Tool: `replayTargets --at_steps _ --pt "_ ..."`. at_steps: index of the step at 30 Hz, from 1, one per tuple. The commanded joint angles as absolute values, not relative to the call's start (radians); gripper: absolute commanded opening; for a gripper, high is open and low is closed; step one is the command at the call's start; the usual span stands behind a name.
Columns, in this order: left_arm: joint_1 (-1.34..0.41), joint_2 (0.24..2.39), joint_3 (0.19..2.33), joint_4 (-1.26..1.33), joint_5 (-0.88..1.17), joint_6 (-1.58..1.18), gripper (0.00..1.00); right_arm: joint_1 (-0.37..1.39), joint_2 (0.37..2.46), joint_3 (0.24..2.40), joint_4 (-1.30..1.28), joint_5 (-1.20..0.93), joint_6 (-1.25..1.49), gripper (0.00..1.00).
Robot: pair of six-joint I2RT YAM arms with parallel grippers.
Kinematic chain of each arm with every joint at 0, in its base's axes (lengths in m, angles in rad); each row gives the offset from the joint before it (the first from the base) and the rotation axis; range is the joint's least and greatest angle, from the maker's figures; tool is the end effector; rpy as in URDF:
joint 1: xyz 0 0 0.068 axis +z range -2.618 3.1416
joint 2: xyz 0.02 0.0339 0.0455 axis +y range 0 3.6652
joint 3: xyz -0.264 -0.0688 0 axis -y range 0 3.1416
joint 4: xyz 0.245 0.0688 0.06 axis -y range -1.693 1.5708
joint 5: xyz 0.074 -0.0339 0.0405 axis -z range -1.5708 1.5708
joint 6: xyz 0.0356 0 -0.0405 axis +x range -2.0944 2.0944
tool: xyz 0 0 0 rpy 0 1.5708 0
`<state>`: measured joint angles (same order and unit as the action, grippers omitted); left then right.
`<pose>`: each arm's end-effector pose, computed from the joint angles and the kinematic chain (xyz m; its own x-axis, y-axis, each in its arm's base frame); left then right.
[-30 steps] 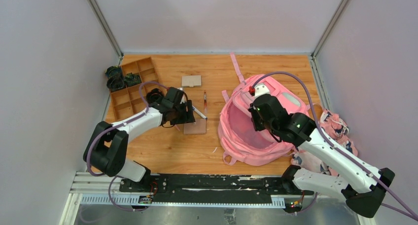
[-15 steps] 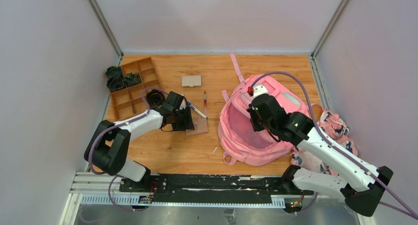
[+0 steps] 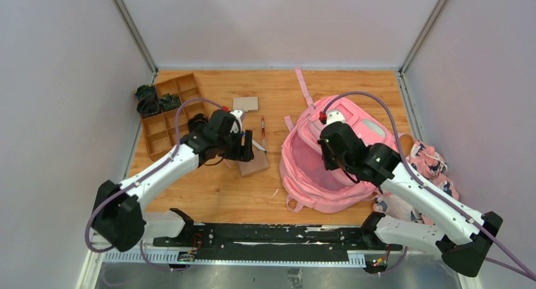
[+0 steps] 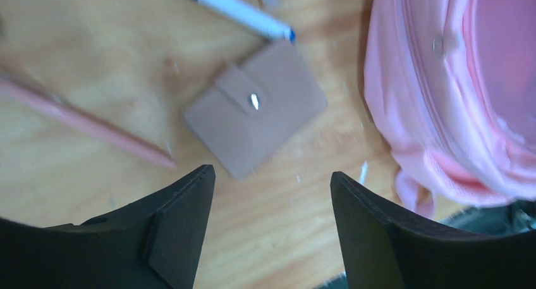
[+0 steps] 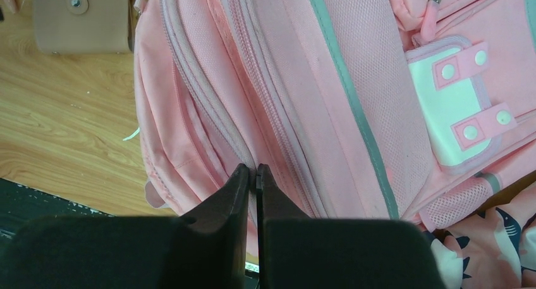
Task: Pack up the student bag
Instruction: Adjust the personal item at the center of the board.
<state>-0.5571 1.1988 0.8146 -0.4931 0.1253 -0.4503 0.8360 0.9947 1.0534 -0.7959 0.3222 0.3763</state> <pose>0.2044 -0.1325 0.2392 -0.8455 0.0179 -0.5337 0.2492 0.8971 -0.3647 0.1405 0.1386 0.3367 -0.6200 -0.1663 -0.7668 -0.3427 0.9365 0.0741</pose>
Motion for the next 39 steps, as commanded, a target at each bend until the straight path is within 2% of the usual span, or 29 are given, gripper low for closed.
replayTargets --at_steps 1,5,9,14,17,20,22,26,31,33,36,39 --pt "-0.538 1.389 0.973 -0.484 -0.038 -0.202 0.73 0.836 0.992 1.05 -0.84 0.348 0.407 0.08" --pt "-0.532 1.531 1.147 -0.601 -0.087 -0.155 0.73 0.836 0.973 1.051 -0.868 0.389 0.415 0.08" --pt "-0.497 1.648 1.192 -0.589 0.099 -0.126 0.74 0.836 0.956 1.033 -0.867 0.39 0.41 0.1" --pt "-0.488 1.786 1.218 -0.58 0.209 -0.166 0.7 0.836 0.965 1.021 -0.868 0.403 0.404 0.18" --pt "-0.493 1.786 1.164 -0.541 0.266 -0.22 0.68 0.835 0.968 1.012 -0.868 0.412 0.395 0.33" --pt "-0.527 1.723 1.082 -0.507 0.254 -0.312 0.64 0.835 0.973 1.035 -0.875 0.41 0.352 0.62" --pt "-0.57 1.642 1.001 -0.462 0.236 -0.376 0.65 0.834 0.981 1.083 -0.889 0.396 0.329 0.68" --pt "-0.592 1.467 0.83 -0.369 0.292 -0.525 0.65 0.835 1.007 1.165 -0.895 0.336 0.352 0.69" --pt "-0.591 1.256 0.689 -0.345 0.294 -0.651 0.65 0.862 1.066 1.153 -0.737 0.086 0.446 0.7" --pt "-0.586 1.194 0.678 -0.362 0.279 -0.662 0.65 0.928 1.112 1.134 -0.658 0.035 0.488 0.67" --pt "-0.546 1.126 0.679 -0.436 0.201 -0.654 0.64 1.055 1.211 1.14 -0.595 0.081 0.555 0.61" --pt "-0.465 1.054 0.627 -0.426 0.195 -0.687 0.63 1.086 1.322 1.118 -0.524 0.053 0.668 0.57"
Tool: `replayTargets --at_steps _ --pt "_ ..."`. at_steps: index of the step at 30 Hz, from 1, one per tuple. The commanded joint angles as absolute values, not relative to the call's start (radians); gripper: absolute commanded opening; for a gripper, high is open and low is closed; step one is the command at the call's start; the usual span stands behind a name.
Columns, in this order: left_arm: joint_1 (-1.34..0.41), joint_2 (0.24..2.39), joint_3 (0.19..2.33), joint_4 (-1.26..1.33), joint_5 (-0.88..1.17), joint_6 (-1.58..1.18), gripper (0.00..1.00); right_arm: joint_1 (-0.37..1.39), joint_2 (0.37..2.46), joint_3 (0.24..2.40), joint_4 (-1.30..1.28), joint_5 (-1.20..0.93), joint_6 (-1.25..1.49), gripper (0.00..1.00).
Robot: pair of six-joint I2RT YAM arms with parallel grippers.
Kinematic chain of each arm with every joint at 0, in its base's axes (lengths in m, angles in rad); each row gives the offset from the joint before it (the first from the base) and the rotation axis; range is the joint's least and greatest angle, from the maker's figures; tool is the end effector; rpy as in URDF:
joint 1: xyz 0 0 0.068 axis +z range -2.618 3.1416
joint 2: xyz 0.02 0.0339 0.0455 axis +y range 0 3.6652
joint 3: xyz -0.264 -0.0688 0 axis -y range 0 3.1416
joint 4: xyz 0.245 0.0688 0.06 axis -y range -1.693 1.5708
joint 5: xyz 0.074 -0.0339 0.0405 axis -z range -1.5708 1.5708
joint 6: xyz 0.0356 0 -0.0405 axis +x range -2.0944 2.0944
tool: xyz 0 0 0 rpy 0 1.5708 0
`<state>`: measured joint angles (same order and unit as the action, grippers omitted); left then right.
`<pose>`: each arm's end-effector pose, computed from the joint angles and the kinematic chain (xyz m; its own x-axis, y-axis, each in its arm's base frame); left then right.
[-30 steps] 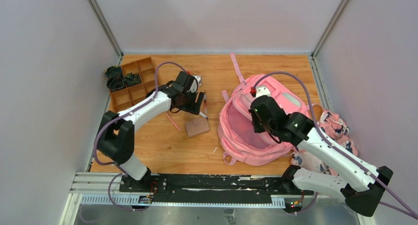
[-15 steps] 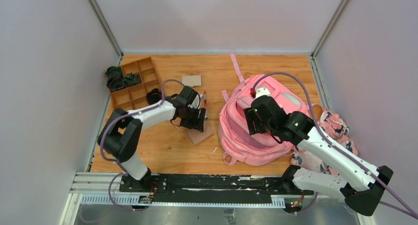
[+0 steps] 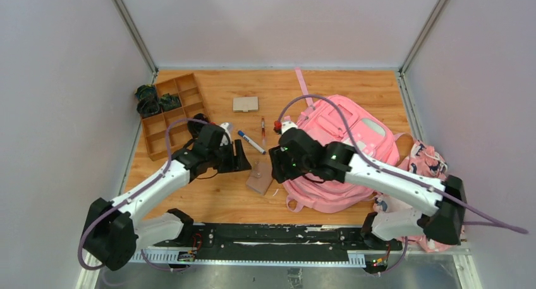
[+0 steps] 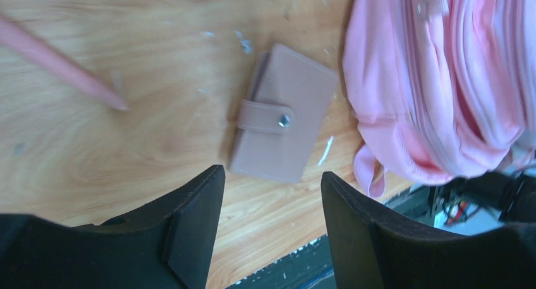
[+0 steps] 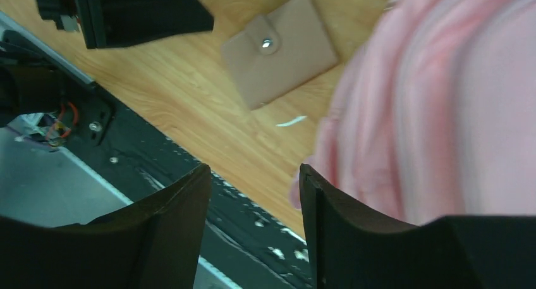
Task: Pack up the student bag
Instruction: Adjust the personal item at the center of the board.
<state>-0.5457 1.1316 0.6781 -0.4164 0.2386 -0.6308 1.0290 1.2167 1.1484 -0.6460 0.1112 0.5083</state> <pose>0.1874 -0.1236 0.2160 -0.9018 -0.1229 -0.4143 0.1272 0.8408 -0.5262 0.1373 0.2204 0.3326 -0.6885 -0.2059 -0.6954 -0.5417 0.7836 0.3042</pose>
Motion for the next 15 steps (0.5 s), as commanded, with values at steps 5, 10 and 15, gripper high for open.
replayTargets --at_steps 5,10,15 --pt "-0.443 1.064 0.596 -0.34 0.261 -0.693 0.62 1.086 1.426 0.999 -0.345 0.08 0.848 0.56" --pt "-0.443 1.19 0.587 -0.239 0.35 -0.675 0.6 1.073 1.548 0.947 -0.276 0.088 0.972 0.56" --pt "-0.443 1.305 0.559 -0.122 0.365 -0.684 0.56 1.042 1.627 0.874 -0.139 0.021 1.039 0.57"
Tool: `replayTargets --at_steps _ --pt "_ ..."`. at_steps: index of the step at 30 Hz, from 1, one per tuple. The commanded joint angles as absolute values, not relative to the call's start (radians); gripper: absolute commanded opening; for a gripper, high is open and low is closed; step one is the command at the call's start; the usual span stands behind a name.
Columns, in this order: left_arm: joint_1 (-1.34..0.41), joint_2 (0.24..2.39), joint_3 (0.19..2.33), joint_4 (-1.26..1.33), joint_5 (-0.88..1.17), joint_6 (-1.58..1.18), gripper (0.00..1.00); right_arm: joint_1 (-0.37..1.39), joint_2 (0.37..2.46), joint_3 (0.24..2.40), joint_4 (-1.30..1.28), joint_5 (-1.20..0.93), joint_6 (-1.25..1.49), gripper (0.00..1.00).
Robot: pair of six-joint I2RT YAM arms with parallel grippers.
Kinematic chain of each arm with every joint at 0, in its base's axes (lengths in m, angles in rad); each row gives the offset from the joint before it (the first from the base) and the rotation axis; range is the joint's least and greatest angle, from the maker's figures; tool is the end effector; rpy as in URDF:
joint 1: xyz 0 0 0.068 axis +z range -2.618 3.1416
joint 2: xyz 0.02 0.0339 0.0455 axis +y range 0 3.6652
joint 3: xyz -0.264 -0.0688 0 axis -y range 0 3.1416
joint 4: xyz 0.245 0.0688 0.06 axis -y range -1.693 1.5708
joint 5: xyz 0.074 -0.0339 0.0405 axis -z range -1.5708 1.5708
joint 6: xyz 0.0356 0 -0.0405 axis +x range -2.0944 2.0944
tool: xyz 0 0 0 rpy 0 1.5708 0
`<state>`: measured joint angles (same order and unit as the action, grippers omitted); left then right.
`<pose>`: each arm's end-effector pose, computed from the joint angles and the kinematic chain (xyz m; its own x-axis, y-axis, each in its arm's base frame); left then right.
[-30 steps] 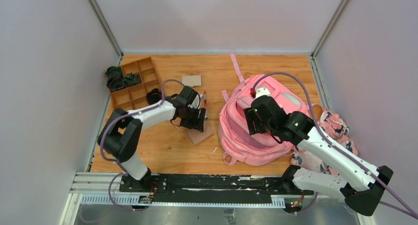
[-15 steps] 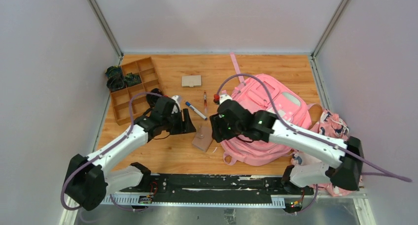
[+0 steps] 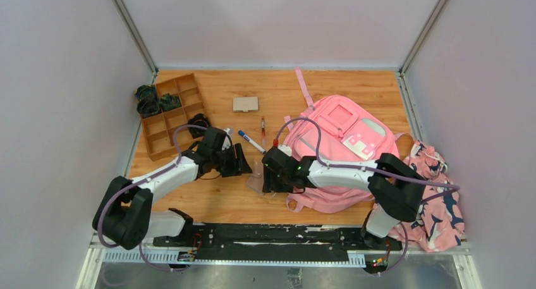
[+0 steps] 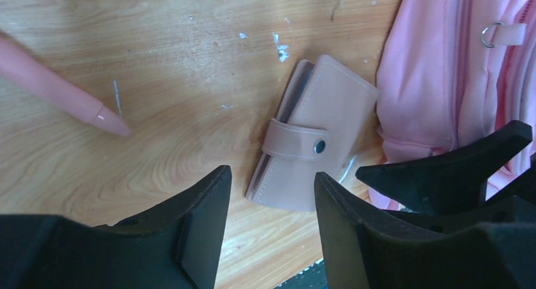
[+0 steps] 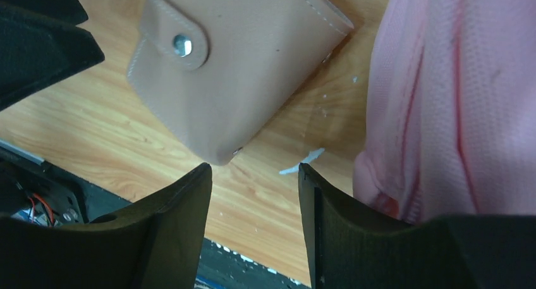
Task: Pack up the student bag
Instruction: Adjust the personal item at the center of the board, then pick up the personal item from the center of the board.
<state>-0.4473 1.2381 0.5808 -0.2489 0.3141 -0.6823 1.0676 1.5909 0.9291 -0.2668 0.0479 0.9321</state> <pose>0.2034 -0.1098 0.1759 -0.9186 -0.2245 -0.3253 0.0051 0.8163 -0.5777 0.1563 0.2805 0.1865 -0.9217 -0.0113 -0.3878 -0.2034 0.8654 0.4580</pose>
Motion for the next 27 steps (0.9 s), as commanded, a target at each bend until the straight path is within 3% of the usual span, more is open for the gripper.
replayTargets --at_steps 1,5,15,27 --pt "-0.443 1.324 0.552 -0.095 0.382 -0.693 0.53 1.04 1.632 0.864 -0.126 0.029 1.048 0.58" --pt "-0.443 1.362 0.53 -0.046 0.387 -0.715 0.47 1.027 1.649 0.815 -0.044 0.018 1.092 0.6" --pt "-0.444 1.385 0.484 -0.005 0.415 -0.718 0.46 0.979 1.655 0.742 0.212 -0.081 1.151 0.58" --pt "-0.445 1.382 0.448 -0.005 0.45 -0.719 0.45 0.956 1.499 0.696 0.287 -0.026 1.151 0.47"
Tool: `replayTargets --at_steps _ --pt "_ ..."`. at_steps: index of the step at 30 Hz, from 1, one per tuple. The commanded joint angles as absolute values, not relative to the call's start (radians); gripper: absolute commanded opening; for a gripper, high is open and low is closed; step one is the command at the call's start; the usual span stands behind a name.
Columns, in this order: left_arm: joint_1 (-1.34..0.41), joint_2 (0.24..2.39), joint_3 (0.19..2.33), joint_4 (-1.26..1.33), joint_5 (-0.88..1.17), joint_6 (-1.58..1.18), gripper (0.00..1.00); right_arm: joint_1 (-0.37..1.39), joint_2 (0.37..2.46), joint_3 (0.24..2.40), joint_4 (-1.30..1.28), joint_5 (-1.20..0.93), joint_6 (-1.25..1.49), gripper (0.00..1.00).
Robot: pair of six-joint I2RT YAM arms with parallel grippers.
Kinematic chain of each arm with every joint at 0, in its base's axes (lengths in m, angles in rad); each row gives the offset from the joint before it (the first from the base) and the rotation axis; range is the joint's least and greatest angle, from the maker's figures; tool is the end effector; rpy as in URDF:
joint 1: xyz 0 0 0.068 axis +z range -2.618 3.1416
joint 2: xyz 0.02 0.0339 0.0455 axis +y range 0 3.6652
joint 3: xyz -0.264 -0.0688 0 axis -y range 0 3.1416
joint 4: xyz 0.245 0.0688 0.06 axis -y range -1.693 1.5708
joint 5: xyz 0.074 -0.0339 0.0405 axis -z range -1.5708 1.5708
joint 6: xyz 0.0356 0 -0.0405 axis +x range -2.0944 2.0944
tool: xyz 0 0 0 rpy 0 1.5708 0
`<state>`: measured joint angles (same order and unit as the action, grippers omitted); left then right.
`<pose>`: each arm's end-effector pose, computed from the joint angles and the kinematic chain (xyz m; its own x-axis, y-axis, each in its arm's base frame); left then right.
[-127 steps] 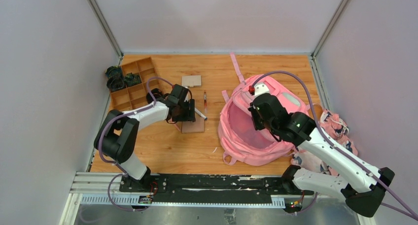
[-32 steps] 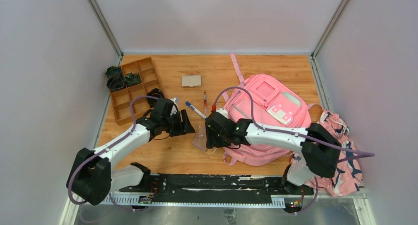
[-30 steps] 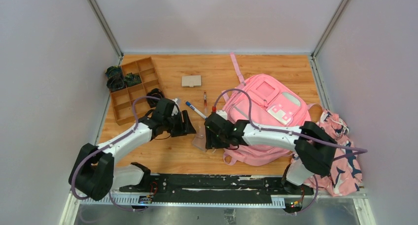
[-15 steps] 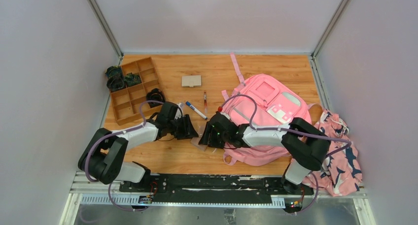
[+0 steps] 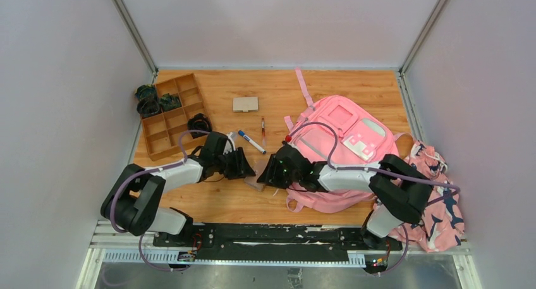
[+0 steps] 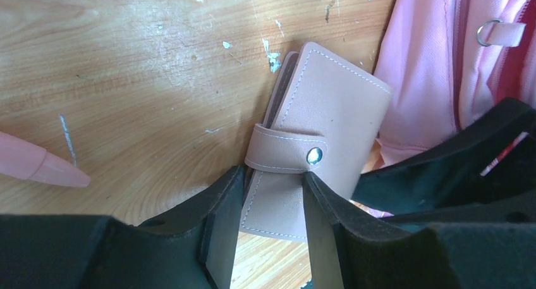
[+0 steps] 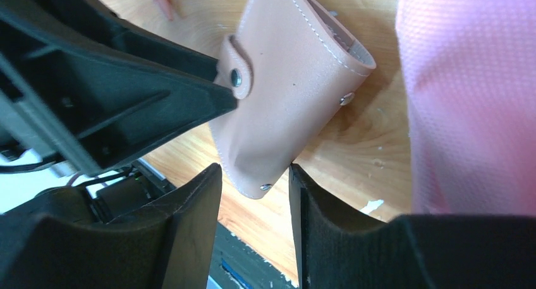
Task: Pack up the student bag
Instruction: Pick up the personal item from the center of the board.
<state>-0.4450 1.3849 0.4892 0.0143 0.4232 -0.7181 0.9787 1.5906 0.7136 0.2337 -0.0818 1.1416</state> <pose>0.2093 -0.1160 0.1370 -0.9379 -0.2174 -0.2705 0.0149 0.7536 -0.6571 0.1737 0.2635 0.1618 -0.9245 0.2493 -0.2884 -0.0549 0.6615 0.7479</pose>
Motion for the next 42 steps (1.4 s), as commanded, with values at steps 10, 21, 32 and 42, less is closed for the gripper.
replayTargets --at_steps 10,21,32,42 --pt "-0.444 1.321 0.432 -0.005 0.456 -0.732 0.45 0.948 1.53 0.731 0.254 -0.045 1.151 0.47" --pt "-0.445 1.255 0.494 -0.067 0.419 -0.695 0.45 0.945 1.518 0.769 -0.153 0.125 1.259 0.54" --pt "-0.445 1.378 0.561 -0.04 0.365 -0.667 0.39 0.913 1.661 0.749 -0.04 0.048 1.35 0.54" --pt "-0.445 1.542 0.569 -0.009 0.376 -0.646 0.32 0.902 1.756 0.691 0.299 -0.084 1.356 0.5"
